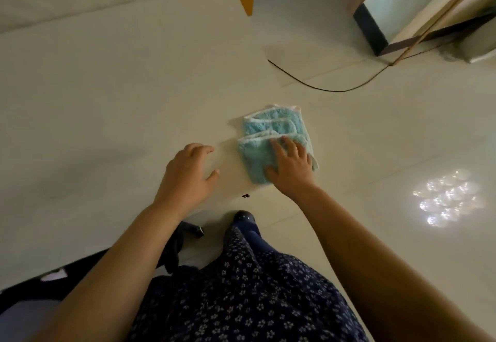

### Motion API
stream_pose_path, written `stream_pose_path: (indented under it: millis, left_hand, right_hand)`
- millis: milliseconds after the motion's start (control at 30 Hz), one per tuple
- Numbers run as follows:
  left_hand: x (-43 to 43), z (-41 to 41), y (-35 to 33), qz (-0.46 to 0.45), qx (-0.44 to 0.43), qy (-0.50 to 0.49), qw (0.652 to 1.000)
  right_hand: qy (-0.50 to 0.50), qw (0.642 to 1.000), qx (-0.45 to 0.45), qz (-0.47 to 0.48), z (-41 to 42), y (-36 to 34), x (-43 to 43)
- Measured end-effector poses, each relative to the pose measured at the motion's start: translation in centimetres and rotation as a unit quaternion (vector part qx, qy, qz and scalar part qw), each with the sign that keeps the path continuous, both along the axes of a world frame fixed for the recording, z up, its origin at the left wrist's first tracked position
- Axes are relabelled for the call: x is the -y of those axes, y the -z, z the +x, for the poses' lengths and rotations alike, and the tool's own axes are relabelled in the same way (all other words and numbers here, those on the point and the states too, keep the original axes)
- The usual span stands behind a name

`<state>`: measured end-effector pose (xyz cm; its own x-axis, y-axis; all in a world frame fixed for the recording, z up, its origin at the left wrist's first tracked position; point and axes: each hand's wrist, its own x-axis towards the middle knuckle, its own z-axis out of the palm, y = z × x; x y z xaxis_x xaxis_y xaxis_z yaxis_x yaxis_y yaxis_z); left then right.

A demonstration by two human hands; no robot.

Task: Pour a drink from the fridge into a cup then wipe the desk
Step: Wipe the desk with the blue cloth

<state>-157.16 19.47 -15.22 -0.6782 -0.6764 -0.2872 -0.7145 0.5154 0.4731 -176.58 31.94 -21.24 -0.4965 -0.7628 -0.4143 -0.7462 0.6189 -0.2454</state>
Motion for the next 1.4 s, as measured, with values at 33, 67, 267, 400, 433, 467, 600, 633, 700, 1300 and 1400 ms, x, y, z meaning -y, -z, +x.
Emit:
stream_pose_path:
  millis: [33, 67, 267, 400, 433, 467, 600, 633, 700, 1300, 1400]
  left_hand:
    - [0.1, -0.5, 0.1, -0.011, 0.001, -0.004, 1.000]
    - [0.2, -0.8, 0.2, -0.017, 0.005, -0.009, 1.000]
    - [0.0, -0.5, 0.6, -0.013, 0.026, -0.047, 0.998]
    - [-0.2, 0.8, 0.9, -0.014, 0.028, -0.055, 0.998]
    - [-0.2, 1.6, 0.8, -0.015, 0.027, -0.062, 0.998]
    - [0.1, 2.3, 0.7, -0.015, 0.027, -0.071, 0.997]
    - [1.9, 6.7, 0.2, -0.007, 0.022, -0.144, 0.989]
    - [2.5, 8.1, 0.1, -0.009, 0.021, -0.161, 0.987]
    - [3.3, 10.9, 0.0, -0.013, 0.013, -0.191, 0.981]
    - [11.7, 39.2, 2.7, 0.010, -0.009, -0.220, 0.975]
    - [11.9, 40.4, 3.4, 0.036, -0.021, -0.209, 0.977]
  right_hand:
    - [0.001, 1.000, -0.014, -0.009, 0.0, 0.3, 0.1]
    - [0.003, 0.999, -0.030, -0.018, 0.0, 0.4, 0.3]
    - [-0.008, 0.996, -0.067, -0.060, 0.2, 1.0, 1.1]
    - [0.017, 0.997, -0.026, -0.070, -0.4, 0.7, 1.8]
    - [0.045, 0.995, 0.022, -0.084, -0.5, 0.3, 2.1]
    - [0.089, 0.987, 0.081, -0.104, -0.8, -0.2, 2.5]
    - [0.170, 0.943, 0.202, -0.203, 0.6, -2.9, 4.1]
    - [0.156, 0.942, 0.192, -0.226, 1.3, -3.4, 4.6]
    - [0.131, 0.941, 0.173, -0.258, 3.0, -3.9, 5.9]
    - [0.012, 0.996, -0.088, -0.018, 27.2, 0.8, 15.5]
    - [0.052, 0.992, -0.115, -0.014, 26.9, 1.0, 14.5]
